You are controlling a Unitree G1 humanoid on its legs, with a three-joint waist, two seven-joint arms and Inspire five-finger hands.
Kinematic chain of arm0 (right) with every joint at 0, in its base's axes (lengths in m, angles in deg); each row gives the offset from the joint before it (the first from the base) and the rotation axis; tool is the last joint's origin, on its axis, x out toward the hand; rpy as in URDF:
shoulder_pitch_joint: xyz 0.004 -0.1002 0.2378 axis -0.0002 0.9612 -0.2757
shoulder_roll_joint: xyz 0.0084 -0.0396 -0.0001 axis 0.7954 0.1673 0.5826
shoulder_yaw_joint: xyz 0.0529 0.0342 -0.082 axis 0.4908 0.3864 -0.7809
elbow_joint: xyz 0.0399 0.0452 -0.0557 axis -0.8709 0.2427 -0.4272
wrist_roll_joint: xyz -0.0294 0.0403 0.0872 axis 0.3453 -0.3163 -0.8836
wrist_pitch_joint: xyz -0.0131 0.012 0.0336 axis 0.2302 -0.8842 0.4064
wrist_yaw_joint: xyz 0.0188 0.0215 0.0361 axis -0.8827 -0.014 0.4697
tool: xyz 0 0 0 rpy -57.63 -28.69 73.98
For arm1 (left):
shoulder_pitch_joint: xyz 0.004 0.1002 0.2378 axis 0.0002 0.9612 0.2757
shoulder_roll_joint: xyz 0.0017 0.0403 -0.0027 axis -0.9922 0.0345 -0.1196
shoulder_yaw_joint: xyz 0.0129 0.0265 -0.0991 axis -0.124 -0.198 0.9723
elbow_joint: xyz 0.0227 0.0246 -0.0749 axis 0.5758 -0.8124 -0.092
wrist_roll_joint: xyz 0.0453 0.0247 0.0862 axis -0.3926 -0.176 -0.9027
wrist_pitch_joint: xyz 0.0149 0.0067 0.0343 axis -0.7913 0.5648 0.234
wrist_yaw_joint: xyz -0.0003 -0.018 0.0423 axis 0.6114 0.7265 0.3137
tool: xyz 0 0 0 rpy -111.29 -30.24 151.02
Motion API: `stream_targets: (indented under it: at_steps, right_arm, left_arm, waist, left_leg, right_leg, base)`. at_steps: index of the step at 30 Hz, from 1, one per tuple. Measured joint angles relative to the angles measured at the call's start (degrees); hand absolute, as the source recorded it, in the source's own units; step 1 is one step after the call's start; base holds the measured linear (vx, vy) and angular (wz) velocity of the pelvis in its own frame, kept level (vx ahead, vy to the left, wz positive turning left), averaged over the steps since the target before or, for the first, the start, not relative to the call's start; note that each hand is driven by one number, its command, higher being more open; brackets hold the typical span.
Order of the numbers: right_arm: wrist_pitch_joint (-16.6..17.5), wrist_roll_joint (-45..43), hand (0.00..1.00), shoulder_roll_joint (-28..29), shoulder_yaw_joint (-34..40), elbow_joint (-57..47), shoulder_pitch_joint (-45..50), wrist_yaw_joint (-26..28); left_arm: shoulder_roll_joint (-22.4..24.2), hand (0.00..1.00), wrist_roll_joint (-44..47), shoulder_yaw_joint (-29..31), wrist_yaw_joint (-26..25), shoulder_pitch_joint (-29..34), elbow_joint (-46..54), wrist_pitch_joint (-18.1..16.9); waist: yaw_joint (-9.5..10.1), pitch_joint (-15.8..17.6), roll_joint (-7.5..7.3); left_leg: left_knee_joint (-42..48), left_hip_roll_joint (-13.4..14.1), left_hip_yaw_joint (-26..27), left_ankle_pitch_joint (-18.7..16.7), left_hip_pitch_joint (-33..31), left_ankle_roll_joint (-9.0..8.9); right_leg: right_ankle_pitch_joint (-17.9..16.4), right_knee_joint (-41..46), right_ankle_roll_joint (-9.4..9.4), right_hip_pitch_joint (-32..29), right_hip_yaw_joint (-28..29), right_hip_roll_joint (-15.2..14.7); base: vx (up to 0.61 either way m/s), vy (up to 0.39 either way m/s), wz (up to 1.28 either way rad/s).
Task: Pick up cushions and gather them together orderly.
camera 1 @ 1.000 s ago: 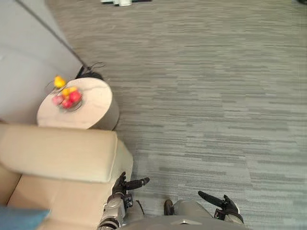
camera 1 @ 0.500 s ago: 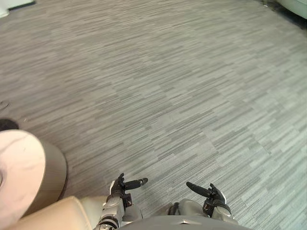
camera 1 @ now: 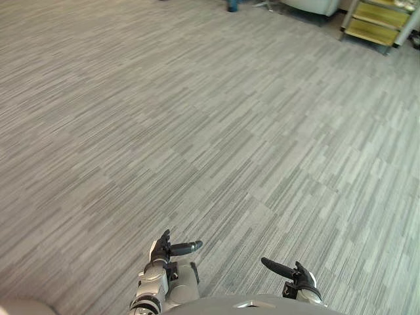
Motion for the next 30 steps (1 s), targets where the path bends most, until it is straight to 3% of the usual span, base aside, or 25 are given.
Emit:
stream_targets:
  at_steps: [2, 4, 6, 7, 8, 9, 10, 11, 13, 14, 15, 16, 17, 19, 20, 22, 23, 25, 26, 29, 30]
  right_arm:
    - [-0.4, -0.1, 1.00, 2.0, 0.1, 0.4, 1.0, -0.1]
    - [-0.8, 0.1, 1.00, 2.1, 0.5, 0.3, 1.5, 0.0]
    - [-0.9, 0.1, 1.00, 1.9, 1.0, -0.5, 1.4, 0.6]
    - [-0.8, 0.2, 1.00, 2.0, 0.9, -1.6, 1.3, 1.2]
    - [-0.8, 0.5, 1.00, 2.0, 1.0, -2.2, 1.2, 1.4]
    - [-0.6, 1.1, 1.00, 1.8, 1.0, -2.3, 0.8, 1.5]
    - [-0.6, 1.3, 1.00, 1.5, 1.0, -2.4, 0.6, 1.5]
    - [-0.4, 1.8, 1.00, 0.6, 1.0, -2.9, 0.3, 1.5]
    - [0.4, 2.2, 1.00, 0.2, 1.0, -3.2, 0.3, 1.5]
    - [0.7, 2.2, 1.00, 0.0, 1.0, -3.1, -0.2, 1.4]
    - [0.8, 2.3, 1.00, -0.2, 1.0, -3.0, -0.8, 1.3]
    - [0.7, 2.3, 1.00, -0.4, 0.8, -2.8, -0.9, 1.3]
    - [0.7, 2.3, 1.00, -2.3, 0.8, -0.7, -2.7, 1.3]
    - [0.8, 2.4, 1.00, -3.8, 1.5, 1.5, -4.9, 1.1]
    - [0.1, 2.4, 1.00, -3.7, 3.2, 3.0, -4.9, 1.1]
    - [-0.2, 2.2, 1.00, -2.5, 3.4, 2.5, -2.4, 0.9]
    - [-0.2, 2.2, 1.00, -1.7, 2.6, 1.1, -1.3, 0.9]
    - [0.0, 2.2, 1.00, -1.0, 1.7, 0.4, -1.5, 0.8]
    - [-0.2, 2.1, 1.00, -0.9, 1.4, 0.4, -1.5, 0.9]
    - [-0.3, 2.1, 1.00, -0.6, -0.2, 0.4, -0.7, 0.8]
    - [-0.4, 2.1, 1.00, -0.5, -0.1, 0.4, -1.1, 0.7]
  left_arm:
    - [-1.6, 1.00, -0.1, -0.3, 0.1, -0.2, -0.8, 0.1]
    - [-2.1, 1.00, -0.1, 0.1, 0.1, -0.2, -1.3, 0.9]
    - [-2.4, 1.00, -0.1, -0.3, 0.0, 1.2, -1.7, 1.4]
    - [-2.8, 1.00, -0.1, -0.9, -0.1, 1.6, -1.7, 1.4]
    - [-3.1, 1.00, -0.1, -1.4, -0.2, 1.8, -1.7, 1.5]
    - [-3.5, 1.00, -0.1, -2.6, -0.3, 2.1, -1.8, 1.6]
    - [-3.7, 1.00, -0.1, -3.3, -0.3, 2.3, -2.0, 1.9]
    - [-3.6, 1.00, -0.1, -4.4, -0.5, 2.4, -3.0, 2.1]
    - [-3.7, 1.00, -0.1, -5.0, -0.5, 2.3, -3.9, 2.2]
    - [-3.9, 1.00, -0.1, -5.1, -0.5, 2.2, -4.2, 2.2]
    - [-4.1, 1.00, -0.1, -5.4, -0.4, 2.1, -4.5, 2.1]
    - [-4.4, 1.00, -0.1, -5.5, -0.4, 2.2, -4.6, 2.1]
    - [-3.8, 1.00, -0.1, -6.7, -0.2, 1.6, -6.5, 2.0]
    - [-3.0, 1.00, -0.5, -7.5, 0.3, 0.5, -6.7, 2.0]
    - [-2.4, 1.00, -0.9, -6.6, 0.2, 0.5, -6.7, 2.0]
    - [-1.8, 1.00, -1.2, -4.1, 0.2, 0.6, -6.0, 1.9]
    - [-1.2, 1.00, -1.2, -1.6, 0.1, 0.8, -4.4, 1.8]
    - [-0.8, 1.00, -1.2, 0.0, -0.1, 0.9, -1.3, 0.9]
    - [-0.8, 1.00, -1.2, -0.1, -0.1, 0.9, -0.9, 0.7]
    - [-0.9, 1.00, -1.1, -0.2, -0.1, 2.2, 3.1, -0.8]
    - [-0.8, 1.00, -1.1, -0.2, -0.1, 2.2, 3.0, -1.0]
  waist:
    - [-1.05, -1.8, -3.91]
    - [-0.19, -2.1, -4.47]
    - [0.38, -2.5, -3.87]
    - [0.26, -2.4, -3.85]
    - [-0.11, -2.2, -3.85]
    - [-0.77, -1.9, -3.53]
    - [-1.52, -1.7, -3.42]
    - [-2.09, -0.9, -2.16]
    - [-2.31, -0.6, -1.72]
    - [-2.92, -0.5, -2.00]
    - [-3.49, -0.5, -2.43]
    - [-3.77, -0.5, -2.64]
    - [-3.77, -0.3, 0.11]
    - [-3.77, 0.5, 0.72]
    - [-3.81, 0.8, 1.57]
    - [-4.15, 1.0, 1.26]
    - [-3.79, 1.1, 1.19]
    - [-3.22, 1.9, 1.93]
    - [-3.02, 2.0, 1.67]
    - [-1.78, 1.9, 0.65]
    - [-1.50, 2.0, 0.49]
  left_leg:
    - [-1.3, -3.5, 2.1, -2.3, 0.7, 1.07]
    - [-1.4, -4.7, 5.7, -5.1, 4.4, 1.96]
    - [-3.5, -4.7, 9.2, -6.7, 9.5, 2.42]
    - [-5.7, -5.1, 10.8, -7.3, 12.7, 2.52]
    - [-7.0, -5.1, 11.2, -7.5, 14.8, 2.58]
    - [-8.2, -5.0, 11.2, -7.5, 16.9, 2.59]
    - [-9.7, -4.6, 11.2, -7.5, 19.2, 2.58]
    - [-13.7, -3.2, 11.8, -7.4, 24.6, 2.39]
    - [-17.0, -1.2, 13.7, -7.1, 29.6, 1.84]
    - [-17.8, -0.5, 14.1, -7.1, 31.3, 1.83]
    - [-18.3, -0.3, 14.2, -7.1, 32.5, 1.71]
    - [-18.7, -0.2, 14.1, -7.0, 33.2, 1.53]
    - [-19.4, 1.8, 12.7, -5.6, 34.3, 0.15]
    - [-20.3, 0.0, 8.6, -3.8, 33.4, -0.67]
    - [-16.9, 0.7, 7.7, 2.1, 33.4, -0.56]
    - [-2.3, 3.8, 4.9, 7.5, 29.8, -0.85]
    - [14.4, 6.6, 2.2, 10.9, 22.3, -0.02]
    - [34.7, 9.1, 1.1, 6.8, 11.2, 0.13]
    - [36.2, 8.7, 1.4, 5.8, 8.9, 0.28]
    - [25.9, 7.1, 8.4, 1.1, 0.9, 0.97]
    - [15.9, 5.3, 10.1, 0.7, -0.5, 1.27]
  right_leg:
    - [0.0, 0.5, 0.01, -1.3, 2.7, -3.5]
    - [0.5, 6.0, 0.93, -2.4, 5.9, -5.8]
    - [2.6, 19.0, 4.82, -7.4, 7.2, -6.7]
    - [7.3, 31.2, 9.55, -13.5, 7.1, -7.5]
    - [11.2, 38.8, 11.66, -17.1, 6.9, -7.7]
    - [10.8, 44.6, 10.81, -19.8, 5.8, -7.8]
    - [9.5, 47.9, 8.53, -21.8, 3.7, -7.8]
    - [6.5, 49.5, 3.39, -25.7, -3.3, -7.8]
    - [3.5, 43.7, -1.32, -30.7, -11.3, -7.4]
    - [3.5, 36.4, -1.87, -33.8, -14.0, -6.8]
    - [5.6, 27.7, -1.82, -35.4, -14.6, -5.7]
    - [9.8, 23.2, -3.75, -35.6, -14.9, -5.3]
    - [9.5, 21.8, -7.39, -33.6, -15.8, -1.8]
    - [8.6, 20.0, -8.77, -31.9, -15.1, -0.4]
    - [7.7, 18.5, -9.58, -28.0, -15.9, 1.2]
    - [6.2, 14.6, -9.36, -21.3, -16.5, 2.7]
    - [5.7, 10.8, -9.55, -17.2, -15.7, 4.5]
    - [5.4, 6.1, -10.14, -10.8, -13.2, 7.1]
    - [5.4, 4.5, -10.19, -8.7, -12.5, 7.3]
    - [5.6, -2.7, -9.38, -0.5, -8.6, 7.4]
    - [5.7, -4.6, -8.77, 1.6, -7.1, 7.1]
  base:
    - [0.40, 0.210, -0.17]
    - [0.52, 0.235, -0.59]
    - [0.48, 0.178, -0.91]
    - [0.34, 0.090, -0.58]
    - [0.44, 0.050, -0.39]
    - [0.36, -0.021, -0.12]
    - [0.46, -0.077, -0.15]
    - [0.60, -0.163, -0.27]
    - [0.63, -0.229, -0.35]
    - [0.45, -0.237, -0.23]
    - [0.46, -0.254, -0.11]
    - [0.59, -0.315, -0.27]
    - [0.67, -0.362, -0.32]
    - [0.55, -0.303, -0.33]
    - [0.43, -0.266, -0.05]
    - [0.43, -0.292, 0.01]
    - [0.32, -0.220, -0.37]
    - [0.37, -0.168, -0.62]
    - [0.50, -0.147, -0.61]
    - [0.40, -0.066, -0.59]
    - [0.44, 0.018, -0.70]
